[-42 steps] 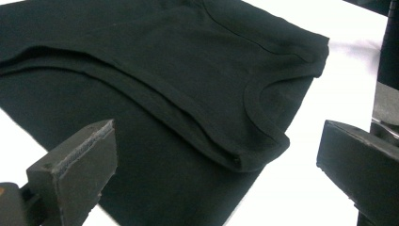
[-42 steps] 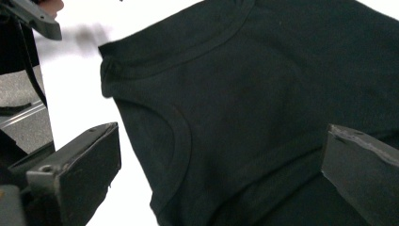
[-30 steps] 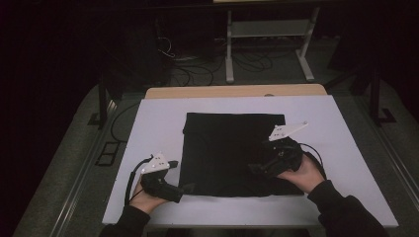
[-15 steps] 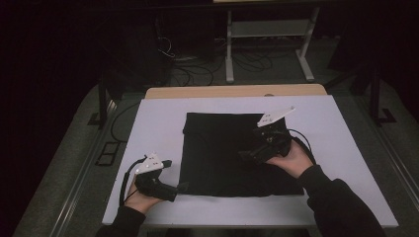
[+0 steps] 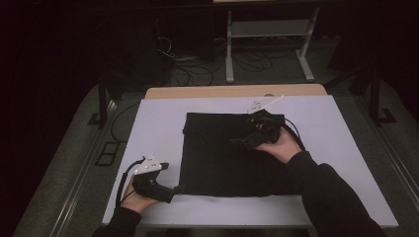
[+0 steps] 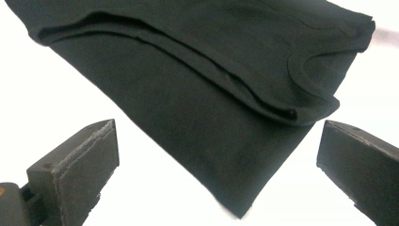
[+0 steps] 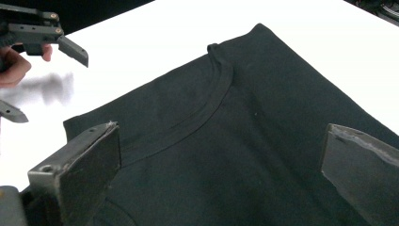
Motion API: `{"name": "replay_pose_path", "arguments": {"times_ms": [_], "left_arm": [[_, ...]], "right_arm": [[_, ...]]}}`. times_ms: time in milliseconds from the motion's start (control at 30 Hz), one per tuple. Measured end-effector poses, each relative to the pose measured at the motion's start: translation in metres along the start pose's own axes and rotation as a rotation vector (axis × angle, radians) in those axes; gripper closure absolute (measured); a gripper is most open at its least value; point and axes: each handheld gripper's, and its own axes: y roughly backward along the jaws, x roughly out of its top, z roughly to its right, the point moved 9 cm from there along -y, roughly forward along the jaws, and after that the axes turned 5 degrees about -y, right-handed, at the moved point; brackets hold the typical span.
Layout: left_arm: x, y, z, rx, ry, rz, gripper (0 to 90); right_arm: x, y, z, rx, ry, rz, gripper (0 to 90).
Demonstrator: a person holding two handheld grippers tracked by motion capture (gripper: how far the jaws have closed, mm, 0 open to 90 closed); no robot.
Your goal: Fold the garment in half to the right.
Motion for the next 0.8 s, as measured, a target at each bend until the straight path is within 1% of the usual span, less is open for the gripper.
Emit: {"name": "replay_pose_path", "arguments": {"times_ms": [33, 200, 300, 367, 400, 433, 500, 533, 667, 800], "left_arm": [[-0.001, -0.001, 0.0, -0.005, 0.007, -0.008, 0.0], [-0.005, -0.003, 0.0, -0.019, 0.01, -0.031, 0.0], [-0.007, -0.005, 0.001, -0.024, 0.003, -0.044, 0.0], [-0.009, -0.006, 0.002, -0.028, -0.003, -0.054, 0.0], [-0.01, -0.007, 0.003, -0.031, -0.001, -0.059, 0.0], [-0.01, -0.008, 0.003, -0.033, -0.003, -0.063, 0.0], [-0.011, -0.008, 0.003, -0.035, -0.007, -0.066, 0.0], [-0.011, -0.008, 0.003, -0.035, -0.008, -0.067, 0.0], [-0.012, -0.008, 0.003, -0.039, -0.009, -0.069, 0.0], [-0.013, -0.008, 0.004, -0.045, -0.01, -0.075, 0.0]], "right_arm": [[0.002, -0.001, 0.001, -0.001, 0.001, 0.0, 0.0], [0.012, -0.01, 0.004, 0.007, 0.003, 0.003, 0.0], [0.018, -0.018, 0.005, 0.009, 0.003, 0.001, 0.0], [0.023, -0.024, 0.008, 0.009, 0.018, 0.002, 0.0], [0.025, -0.027, 0.007, 0.007, 0.003, -0.002, 0.0], [0.026, -0.03, 0.009, 0.009, 0.018, -0.008, 0.0], [0.03, -0.036, 0.01, 0.013, 0.007, -0.009, 0.0], [0.032, -0.038, 0.011, 0.012, 0.01, -0.012, 0.0], [0.041, -0.047, 0.013, 0.013, -0.004, -0.002, 0.0], [0.048, -0.057, 0.016, 0.003, -0.004, -0.021, 0.0]]}}
